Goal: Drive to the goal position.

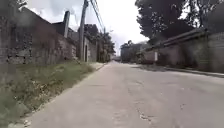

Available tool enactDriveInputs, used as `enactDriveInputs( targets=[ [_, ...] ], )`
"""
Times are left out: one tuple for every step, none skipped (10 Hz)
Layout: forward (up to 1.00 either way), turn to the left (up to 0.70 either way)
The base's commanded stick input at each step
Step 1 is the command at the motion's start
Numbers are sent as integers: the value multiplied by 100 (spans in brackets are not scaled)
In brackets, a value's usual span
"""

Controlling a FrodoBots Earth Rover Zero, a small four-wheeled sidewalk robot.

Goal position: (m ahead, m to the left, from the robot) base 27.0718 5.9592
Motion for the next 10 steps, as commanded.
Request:
enactDriveInputs(
  targets=[
    [100, -23],
    [100, -26],
    [100, -27],
    [100, -24],
    [100, -24],
    [100, -23],
    [100, -11],
    [100, 0],
    [100, 0],
    [100, 0]
  ],
)
